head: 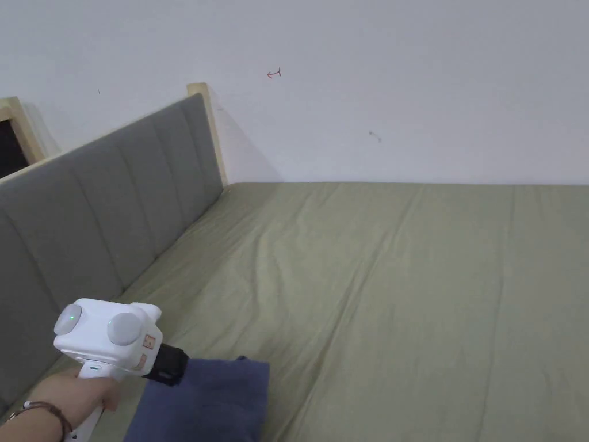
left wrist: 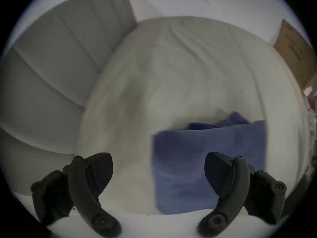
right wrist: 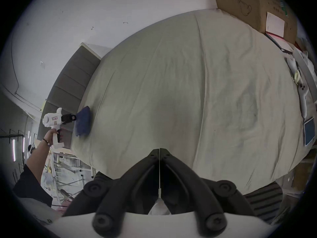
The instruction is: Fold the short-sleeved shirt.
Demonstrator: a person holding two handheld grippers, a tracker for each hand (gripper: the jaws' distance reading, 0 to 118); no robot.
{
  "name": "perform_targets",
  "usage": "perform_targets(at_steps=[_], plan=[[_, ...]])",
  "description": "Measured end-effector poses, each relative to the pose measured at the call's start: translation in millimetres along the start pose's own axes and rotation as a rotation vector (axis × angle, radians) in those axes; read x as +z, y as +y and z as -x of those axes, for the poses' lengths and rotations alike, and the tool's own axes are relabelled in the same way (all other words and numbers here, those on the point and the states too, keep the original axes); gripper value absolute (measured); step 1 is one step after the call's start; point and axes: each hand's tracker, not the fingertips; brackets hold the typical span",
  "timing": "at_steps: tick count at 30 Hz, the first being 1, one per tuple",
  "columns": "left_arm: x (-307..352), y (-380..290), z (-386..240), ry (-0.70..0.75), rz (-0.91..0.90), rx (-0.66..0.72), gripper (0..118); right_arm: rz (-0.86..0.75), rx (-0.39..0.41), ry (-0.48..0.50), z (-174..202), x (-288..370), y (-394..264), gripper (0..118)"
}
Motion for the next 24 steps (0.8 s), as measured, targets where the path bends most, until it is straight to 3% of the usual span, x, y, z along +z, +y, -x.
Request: perform_targets(at_steps=[4, 11, 12, 13, 15, 16, 19, 20, 24], plan=[[20.3, -11.9, 14.5, 0.06, -0.059, 0.033, 111, -0.011, 0.022, -0.017, 3.9, 1.8, 4.8, 0], [63.2, -31.4, -2.2, -0.195, -0.11, 0.134, 110, -0.04, 0.038, 0.013, 13.7, 5.8, 11.7, 0], [70.6, -34.5, -11.2, -0.231, -0.134, 0.13, 106, -0.046, 0.045, 0.015, 16.0, 6.7, 11.6, 0], [78.6, -36.2, -24.4, -0.267, -0.167, 0.124, 89, -0.05, 0.051, 0.016, 17.8, 7.5, 11.3, 0], [94.2, -44.4, -57.8, -0.299, -0.228, 0.115, 16, -0.055, 0.064, 0.019, 18.5, 8.5, 10.9, 0], [98.4, -54.7, -80.1, -0.441, -0.123, 0.184, 1, -0.055, 0.066, 0.021, 19.2, 9.0, 10.4, 0], [126.8, -61.7, -134.3, -0.588, -0.177, 0.201, 1, -0.056, 0.067, 0.029, 19.1, 10.5, 9.5, 0], [143.1, -54.7, -144.0, -0.436, -0.388, 0.09, 1, -0.063, 0.069, 0.028, 20.8, 12.7, 8.8, 0], [200.6, -61.7, -205.0, -0.527, -0.588, 0.162, 1, -0.196, 0.136, -0.01, 27.4, 27.2, 14.9, 0]])
